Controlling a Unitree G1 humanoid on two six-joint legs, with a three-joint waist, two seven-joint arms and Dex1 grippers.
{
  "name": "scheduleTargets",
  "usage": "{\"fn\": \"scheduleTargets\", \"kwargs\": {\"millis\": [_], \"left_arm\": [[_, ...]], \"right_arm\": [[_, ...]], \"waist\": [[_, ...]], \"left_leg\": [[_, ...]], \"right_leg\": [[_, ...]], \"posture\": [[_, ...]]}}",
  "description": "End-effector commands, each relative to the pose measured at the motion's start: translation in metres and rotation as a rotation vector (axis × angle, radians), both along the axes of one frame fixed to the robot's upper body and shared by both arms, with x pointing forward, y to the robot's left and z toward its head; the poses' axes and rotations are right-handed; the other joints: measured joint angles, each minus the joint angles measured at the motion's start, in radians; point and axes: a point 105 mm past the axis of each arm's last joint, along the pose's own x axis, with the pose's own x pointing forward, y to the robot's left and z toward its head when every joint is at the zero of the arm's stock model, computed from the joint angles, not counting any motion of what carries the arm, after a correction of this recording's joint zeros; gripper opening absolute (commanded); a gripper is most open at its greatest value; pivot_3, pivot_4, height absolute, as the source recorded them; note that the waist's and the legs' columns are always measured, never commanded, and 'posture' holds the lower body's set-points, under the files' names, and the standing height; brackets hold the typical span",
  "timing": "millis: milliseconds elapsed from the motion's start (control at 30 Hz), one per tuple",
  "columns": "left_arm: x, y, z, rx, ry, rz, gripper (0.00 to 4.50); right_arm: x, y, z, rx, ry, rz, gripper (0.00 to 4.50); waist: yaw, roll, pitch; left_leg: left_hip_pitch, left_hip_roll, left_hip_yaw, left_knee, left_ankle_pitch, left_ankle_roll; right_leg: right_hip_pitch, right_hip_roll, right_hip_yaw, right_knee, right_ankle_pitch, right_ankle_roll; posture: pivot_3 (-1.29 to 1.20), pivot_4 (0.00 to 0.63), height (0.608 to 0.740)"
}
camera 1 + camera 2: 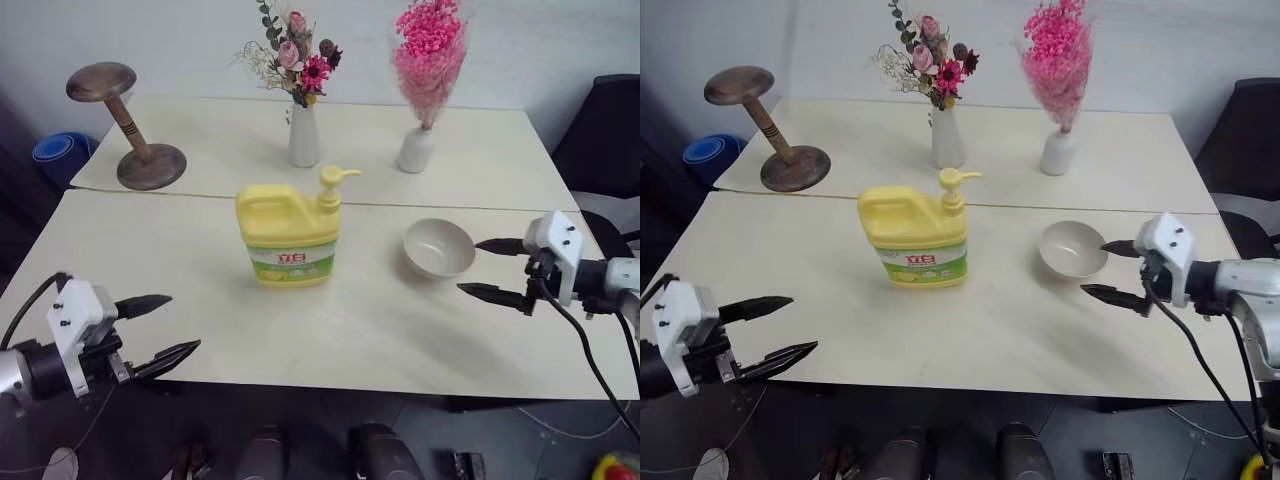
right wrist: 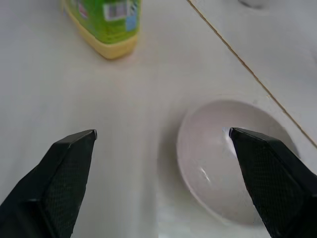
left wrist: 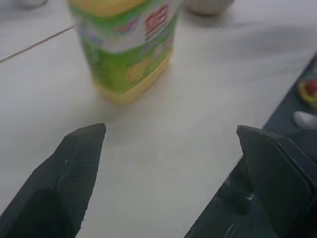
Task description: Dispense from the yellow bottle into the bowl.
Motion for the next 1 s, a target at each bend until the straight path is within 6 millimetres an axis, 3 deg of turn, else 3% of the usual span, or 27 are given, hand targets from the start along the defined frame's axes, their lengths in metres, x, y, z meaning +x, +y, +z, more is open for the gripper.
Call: {"fn": "scheduleTargets", "kwargs": {"millis": [33,233,400,433,500,600,767,1000], "left_arm": [[-0.005,-0.022,0.023,-0.006,0.013,-0.137,4.50],[-0.006,-0.046,0.050,0.018,0.024,-0.317,4.50],[-0.005,-0.051,0.058,0.036,0.006,-0.346,4.50],[-0.005,-0.051,0.059,0.038,0.005,-0.346,4.50],[-0.004,-0.051,0.060,0.030,0.002,-0.341,4.50],[-0.002,-0.049,0.060,0.035,-0.002,-0.333,4.50],[-0.001,-0.047,0.060,0.039,-0.010,-0.325,4.50],[0.002,-0.048,0.063,0.036,-0.029,-0.329,4.50]], "right_arm": [[0.004,0.024,-0.008,-0.049,-0.002,0.065,4.48],[0.042,0.030,-0.049,-0.128,0.029,-0.049,4.48],[0.058,0.023,-0.065,-0.150,0.040,-0.122,4.48],[0.060,0.022,-0.067,-0.155,0.040,-0.127,4.30],[0.060,0.020,-0.068,-0.158,0.041,-0.131,3.88],[0.062,0.018,-0.063,-0.148,0.012,-0.147,2.88],[0.068,0.013,-0.045,-0.122,-0.033,-0.175,2.88],[0.075,0.002,-0.041,-0.159,-0.070,-0.219,2.88]], "waist": [[0.000,0.001,0.001],[-0.002,0.002,0.001],[-0.005,0.002,0.001],[-0.006,0.002,0.001],[-0.007,0.002,0.001],[-0.010,0.002,0.001],[-0.016,0.002,0.001],[-0.025,0.002,0.001]], "left_leg": [[0.000,0.000,0.000,0.000,0.000,0.000],[-0.006,-0.002,0.003,-0.002,0.004,-0.006],[-0.020,-0.003,0.006,0.001,0.004,-0.006],[-0.023,-0.003,0.007,0.003,0.004,-0.006],[-0.023,-0.003,0.008,0.003,0.004,-0.006],[-0.022,-0.002,0.009,0.005,0.004,-0.006],[-0.019,-0.002,0.011,0.005,0.008,-0.006],[-0.017,-0.002,0.010,0.004,0.011,-0.006]], "right_leg": [[0.000,0.000,0.000,0.000,0.000,0.000],[-0.009,0.000,0.002,0.002,0.000,0.000],[-0.027,0.001,0.003,0.013,0.000,0.000],[-0.030,0.001,0.003,0.016,0.000,0.000],[-0.030,0.001,0.003,0.016,0.000,0.000],[-0.030,0.001,0.003,0.016,0.000,0.000],[-0.030,0.001,0.005,0.018,0.000,0.000],[-0.030,0.002,0.008,0.023,0.000,0.000]], "posture": [[0.00,0.150,0.740],[0.00,0.150,0.740],[0.00,0.150,0.740],[0.00,0.150,0.740],[0.00,0.150,0.740],[0.00,0.150,0.740],[0.00,0.150,0.740],[0.00,0.150,0.740]]}}
